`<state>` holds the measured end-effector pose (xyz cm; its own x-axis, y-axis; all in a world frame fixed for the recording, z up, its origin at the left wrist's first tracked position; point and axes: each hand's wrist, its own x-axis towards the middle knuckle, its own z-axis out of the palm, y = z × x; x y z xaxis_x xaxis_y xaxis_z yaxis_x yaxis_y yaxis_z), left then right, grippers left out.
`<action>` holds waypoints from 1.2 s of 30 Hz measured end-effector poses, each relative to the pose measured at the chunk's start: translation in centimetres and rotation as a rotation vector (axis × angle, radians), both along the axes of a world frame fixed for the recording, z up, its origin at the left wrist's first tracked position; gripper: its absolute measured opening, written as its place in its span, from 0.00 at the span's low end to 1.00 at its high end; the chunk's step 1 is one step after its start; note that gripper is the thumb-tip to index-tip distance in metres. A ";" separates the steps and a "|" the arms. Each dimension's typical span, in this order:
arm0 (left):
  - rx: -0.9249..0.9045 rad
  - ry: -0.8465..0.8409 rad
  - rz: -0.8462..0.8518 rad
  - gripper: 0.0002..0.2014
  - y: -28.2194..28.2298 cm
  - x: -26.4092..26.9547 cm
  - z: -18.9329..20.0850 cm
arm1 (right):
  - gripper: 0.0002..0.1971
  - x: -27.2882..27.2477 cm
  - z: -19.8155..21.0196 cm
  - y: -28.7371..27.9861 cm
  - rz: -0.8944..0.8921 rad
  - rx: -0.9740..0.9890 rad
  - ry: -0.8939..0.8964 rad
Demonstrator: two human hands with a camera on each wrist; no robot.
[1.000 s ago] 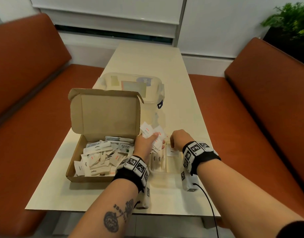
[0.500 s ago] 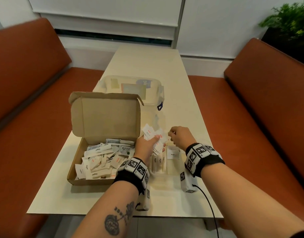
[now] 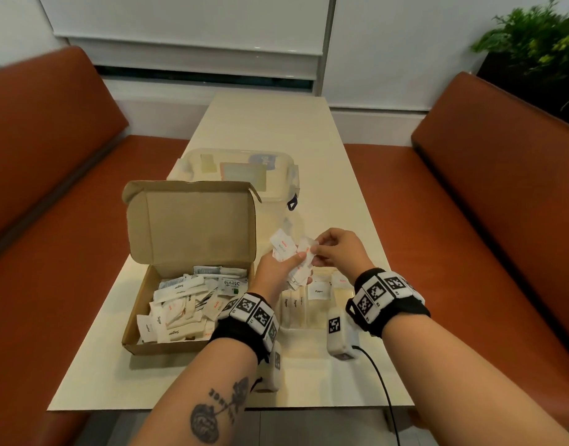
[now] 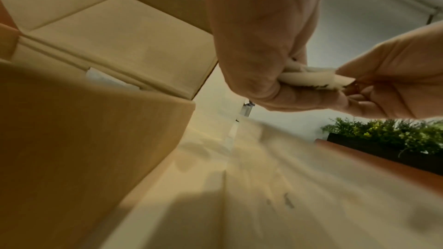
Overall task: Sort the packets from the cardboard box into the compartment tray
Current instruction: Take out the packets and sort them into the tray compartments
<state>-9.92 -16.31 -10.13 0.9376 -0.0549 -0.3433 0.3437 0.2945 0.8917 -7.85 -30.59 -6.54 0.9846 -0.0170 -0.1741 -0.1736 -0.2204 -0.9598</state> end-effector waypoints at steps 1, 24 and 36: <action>-0.003 0.002 0.000 0.13 -0.1 0.0 0.1 | 0.06 -0.2 0.0 -0.1 0.003 0.006 0.006; 0.018 0.004 0.019 0.05 0.1 -0.3 -1.5 | 0.16 -0.7 -2.3 -5.5 0.098 -0.810 0.070; 0.107 -0.037 -0.046 0.06 0.3 -0.2 -2.2 | 0.11 -0.3 -3.2 -4.2 0.230 -1.138 0.060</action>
<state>-10.15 -15.99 -12.35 0.9471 -0.0634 -0.3147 0.3210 0.1818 0.9295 -8.18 -34.80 -9.71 0.9754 -0.0154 -0.2198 -0.0558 -0.9823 -0.1789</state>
